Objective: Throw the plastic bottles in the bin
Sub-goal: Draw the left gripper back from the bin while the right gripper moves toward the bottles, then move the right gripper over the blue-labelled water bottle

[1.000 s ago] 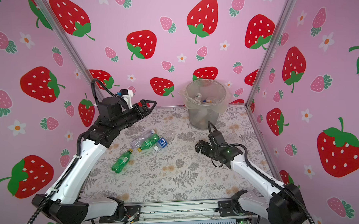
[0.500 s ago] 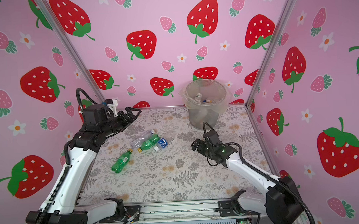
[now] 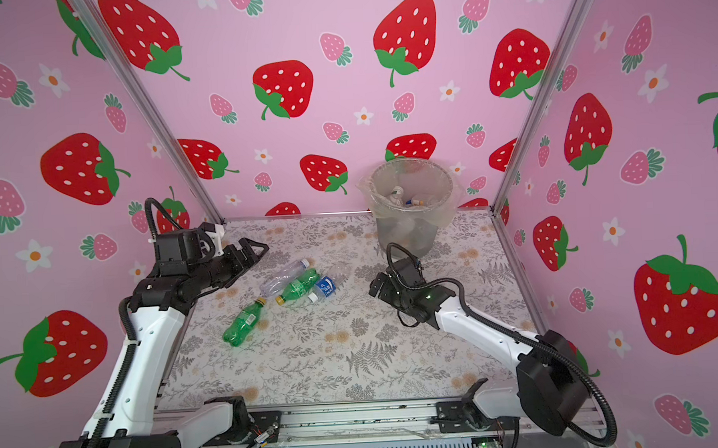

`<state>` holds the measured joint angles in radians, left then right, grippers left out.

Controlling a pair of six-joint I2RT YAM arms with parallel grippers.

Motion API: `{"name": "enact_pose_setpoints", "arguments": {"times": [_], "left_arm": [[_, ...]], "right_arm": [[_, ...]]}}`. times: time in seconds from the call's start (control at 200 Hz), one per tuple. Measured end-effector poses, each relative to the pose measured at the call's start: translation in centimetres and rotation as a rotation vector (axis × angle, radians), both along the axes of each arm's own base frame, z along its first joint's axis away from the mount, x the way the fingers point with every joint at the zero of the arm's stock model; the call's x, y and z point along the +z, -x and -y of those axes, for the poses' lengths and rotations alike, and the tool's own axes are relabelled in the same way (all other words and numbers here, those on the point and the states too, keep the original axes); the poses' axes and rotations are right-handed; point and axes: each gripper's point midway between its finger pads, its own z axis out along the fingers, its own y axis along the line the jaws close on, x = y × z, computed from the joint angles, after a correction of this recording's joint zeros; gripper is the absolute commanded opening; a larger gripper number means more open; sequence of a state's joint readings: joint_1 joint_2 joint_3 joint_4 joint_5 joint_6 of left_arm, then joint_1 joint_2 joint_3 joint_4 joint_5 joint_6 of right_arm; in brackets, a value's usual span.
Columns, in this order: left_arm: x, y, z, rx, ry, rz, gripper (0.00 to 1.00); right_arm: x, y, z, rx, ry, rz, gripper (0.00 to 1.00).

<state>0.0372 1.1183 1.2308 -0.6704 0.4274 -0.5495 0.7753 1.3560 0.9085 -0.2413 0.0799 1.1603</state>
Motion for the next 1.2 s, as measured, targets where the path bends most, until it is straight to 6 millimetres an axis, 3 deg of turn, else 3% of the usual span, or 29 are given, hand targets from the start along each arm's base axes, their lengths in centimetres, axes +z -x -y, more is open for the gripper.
{"name": "enact_pose_setpoints", "arguments": {"times": [0.2,0.54,0.76,0.936,1.201], "left_arm": [[-3.1,1.5,-1.6,0.064,-0.025,-0.066,0.99],[-8.4,3.4,-2.5,0.106,-0.058,-0.191,0.99],[-8.3,4.5,-3.8,0.145,-0.138,-0.146,0.99],[-9.8,5.6,-4.8,0.172,-0.200,-0.172,0.99],[-8.9,5.9,-6.0,0.217,-0.258,-0.134,0.99]], "right_arm": [[-0.3,-1.9,-2.6,-0.015,0.012,-0.016,0.99],[-2.3,-3.4,-6.4,-0.017,0.035,-0.056,0.99],[-3.5,-3.9,-7.6,-0.044,0.041,-0.077,0.99],[-3.5,-5.3,-9.5,-0.047,0.036,-0.074,0.99],[-3.6,-6.8,-12.2,-0.045,0.048,-0.082,0.99]]}}
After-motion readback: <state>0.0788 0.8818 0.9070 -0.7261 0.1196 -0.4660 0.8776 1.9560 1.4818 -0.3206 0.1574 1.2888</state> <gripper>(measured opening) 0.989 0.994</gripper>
